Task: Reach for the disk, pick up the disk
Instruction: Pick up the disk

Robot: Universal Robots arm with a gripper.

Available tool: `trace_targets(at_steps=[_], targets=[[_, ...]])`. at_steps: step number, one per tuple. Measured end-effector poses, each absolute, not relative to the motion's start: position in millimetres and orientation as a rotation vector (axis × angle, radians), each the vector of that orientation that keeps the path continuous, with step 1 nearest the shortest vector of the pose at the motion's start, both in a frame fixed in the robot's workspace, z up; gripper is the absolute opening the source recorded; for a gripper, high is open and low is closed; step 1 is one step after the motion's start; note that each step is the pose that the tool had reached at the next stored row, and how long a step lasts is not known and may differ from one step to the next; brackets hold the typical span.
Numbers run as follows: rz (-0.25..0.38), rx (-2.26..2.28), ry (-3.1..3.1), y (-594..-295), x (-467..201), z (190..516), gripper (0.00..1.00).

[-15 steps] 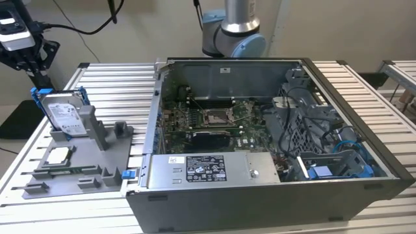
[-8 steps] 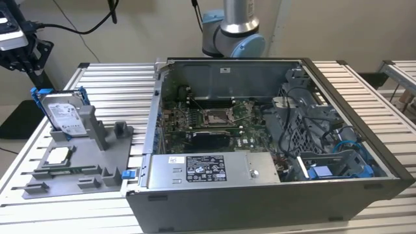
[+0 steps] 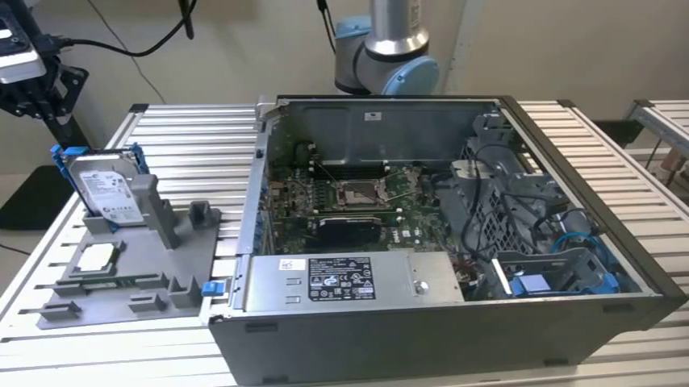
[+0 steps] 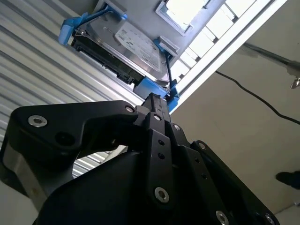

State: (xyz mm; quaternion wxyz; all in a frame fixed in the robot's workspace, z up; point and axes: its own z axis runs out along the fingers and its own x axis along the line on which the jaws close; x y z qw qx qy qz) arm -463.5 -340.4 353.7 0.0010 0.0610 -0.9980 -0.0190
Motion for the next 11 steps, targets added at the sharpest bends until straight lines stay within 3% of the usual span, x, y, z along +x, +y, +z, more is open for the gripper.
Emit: trace_targets(at_steps=[11], targets=[[-0.059, 0.325, -3.121, -340.5, -463.7, 353.7, 0.00]])
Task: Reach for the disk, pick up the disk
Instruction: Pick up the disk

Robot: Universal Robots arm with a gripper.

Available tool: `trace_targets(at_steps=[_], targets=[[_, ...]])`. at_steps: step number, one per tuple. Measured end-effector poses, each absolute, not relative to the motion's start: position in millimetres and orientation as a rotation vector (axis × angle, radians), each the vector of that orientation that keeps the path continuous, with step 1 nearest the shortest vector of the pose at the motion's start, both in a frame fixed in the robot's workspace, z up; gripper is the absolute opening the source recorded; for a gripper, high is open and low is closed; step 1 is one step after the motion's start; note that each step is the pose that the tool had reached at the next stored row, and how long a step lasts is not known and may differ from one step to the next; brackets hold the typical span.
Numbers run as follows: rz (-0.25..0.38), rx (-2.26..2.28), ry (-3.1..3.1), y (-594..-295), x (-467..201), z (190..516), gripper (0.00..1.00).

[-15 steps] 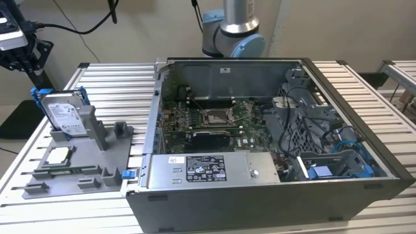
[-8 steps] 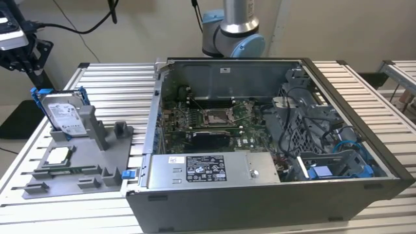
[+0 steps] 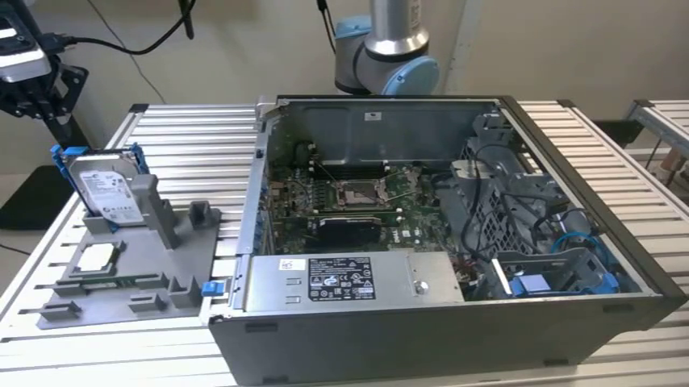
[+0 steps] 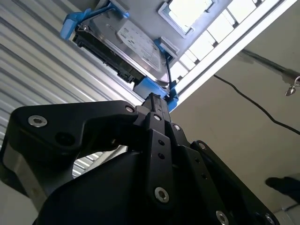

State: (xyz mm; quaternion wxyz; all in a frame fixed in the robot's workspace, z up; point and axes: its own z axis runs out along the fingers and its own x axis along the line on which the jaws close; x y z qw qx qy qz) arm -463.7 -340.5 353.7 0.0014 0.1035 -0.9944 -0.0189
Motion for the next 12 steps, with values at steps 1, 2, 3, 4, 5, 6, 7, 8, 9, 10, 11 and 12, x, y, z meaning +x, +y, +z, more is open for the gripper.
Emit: trace_targets(at_steps=[1, 2, 3, 4, 5, 6, 7, 8, 9, 10, 11, 12], targets=[[-0.059, 0.362, -3.117, -340.4, -463.7, 353.7, 0.00], [-0.059, 0.384, -3.114, -340.4, -463.7, 353.7, 0.00], [-0.059, 0.402, -3.112, -340.4, -463.7, 353.7, 0.00], [-0.059, 0.418, -3.109, -340.4, -463.7, 353.7, 0.00], [-0.059, 0.430, -3.107, -340.4, -463.7, 353.7, 0.00], [-0.059, 0.440, -3.106, -340.5, -463.6, 353.7, 0.00], [-0.059, 0.449, -3.105, -340.4, -463.7, 353.7, 0.00], [-0.059, 0.459, -3.103, -340.4, -463.6, 353.7, 0.00], [-0.059, 0.468, -3.101, -340.4, -463.7, 353.7, 0.00], [-0.059, 0.477, -3.100, -340.4, -463.6, 353.7, 0.00], [-0.059, 0.486, -3.098, -340.4, -463.6, 353.7, 0.00], [-0.059, 0.496, -3.097, -340.4, -463.7, 353.7, 0.00]])
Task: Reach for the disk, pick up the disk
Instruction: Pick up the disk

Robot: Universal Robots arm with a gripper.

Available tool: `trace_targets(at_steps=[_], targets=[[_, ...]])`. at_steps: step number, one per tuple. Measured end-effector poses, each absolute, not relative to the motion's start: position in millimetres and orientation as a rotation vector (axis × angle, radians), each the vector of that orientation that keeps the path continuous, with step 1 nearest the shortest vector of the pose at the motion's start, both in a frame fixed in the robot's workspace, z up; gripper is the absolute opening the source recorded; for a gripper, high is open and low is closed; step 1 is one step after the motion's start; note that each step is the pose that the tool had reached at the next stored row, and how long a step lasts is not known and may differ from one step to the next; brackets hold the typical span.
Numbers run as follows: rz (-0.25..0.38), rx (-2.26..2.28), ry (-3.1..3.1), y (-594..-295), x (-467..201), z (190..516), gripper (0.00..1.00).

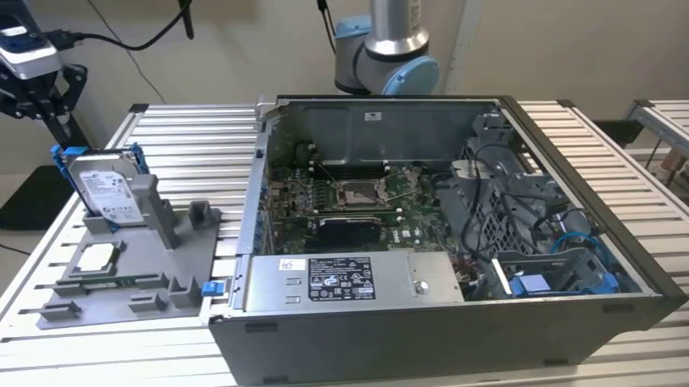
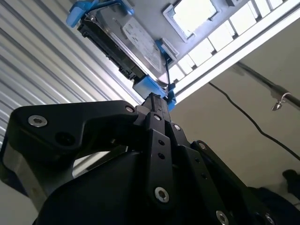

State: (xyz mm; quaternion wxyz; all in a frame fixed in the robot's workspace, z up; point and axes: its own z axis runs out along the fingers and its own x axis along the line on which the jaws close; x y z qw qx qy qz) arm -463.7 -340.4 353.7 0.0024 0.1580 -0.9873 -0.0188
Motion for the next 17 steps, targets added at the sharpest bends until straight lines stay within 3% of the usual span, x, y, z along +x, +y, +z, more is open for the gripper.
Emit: trace_targets(at_steps=[17], targets=[[-0.059, 0.649, -3.066, -340.4, -463.6, 354.0, 0.00]])
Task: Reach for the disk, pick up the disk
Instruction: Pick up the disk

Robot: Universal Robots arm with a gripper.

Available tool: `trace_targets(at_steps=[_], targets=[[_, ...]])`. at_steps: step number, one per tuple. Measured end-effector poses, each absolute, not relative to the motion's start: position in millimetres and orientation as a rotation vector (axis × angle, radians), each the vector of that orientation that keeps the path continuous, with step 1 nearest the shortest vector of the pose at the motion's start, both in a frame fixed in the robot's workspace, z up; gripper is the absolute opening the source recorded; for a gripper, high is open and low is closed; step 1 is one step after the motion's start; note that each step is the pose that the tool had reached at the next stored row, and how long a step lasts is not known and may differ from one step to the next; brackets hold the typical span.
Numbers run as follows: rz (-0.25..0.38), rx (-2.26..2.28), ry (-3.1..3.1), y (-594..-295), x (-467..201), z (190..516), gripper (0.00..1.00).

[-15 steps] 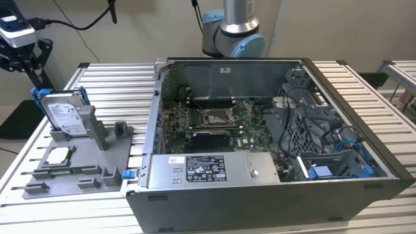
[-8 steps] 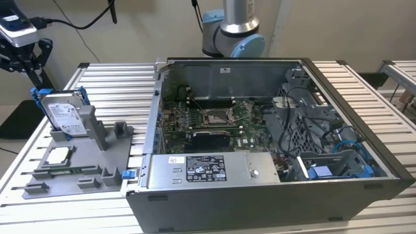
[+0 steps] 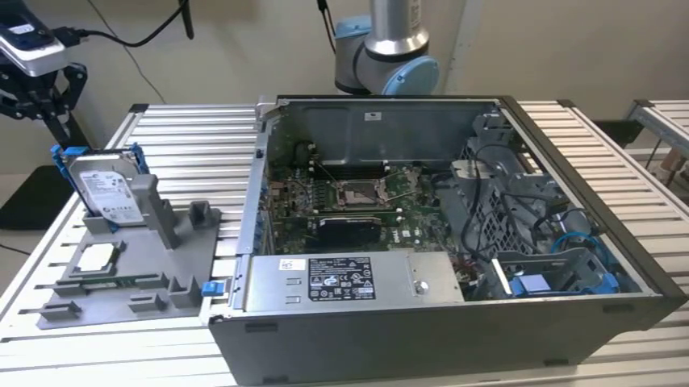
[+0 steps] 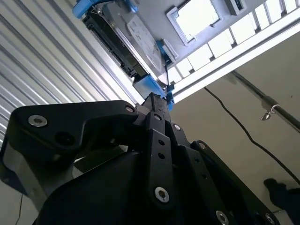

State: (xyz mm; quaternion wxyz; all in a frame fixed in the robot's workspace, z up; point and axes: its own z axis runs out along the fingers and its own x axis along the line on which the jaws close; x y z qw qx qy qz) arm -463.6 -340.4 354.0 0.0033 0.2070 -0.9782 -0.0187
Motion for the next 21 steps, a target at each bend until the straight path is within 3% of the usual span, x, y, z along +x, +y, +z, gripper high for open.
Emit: trace_targets(at_steps=[21], targets=[[-0.058, 0.764, -3.038, -340.4, -463.9, 354.1, 0.00]])
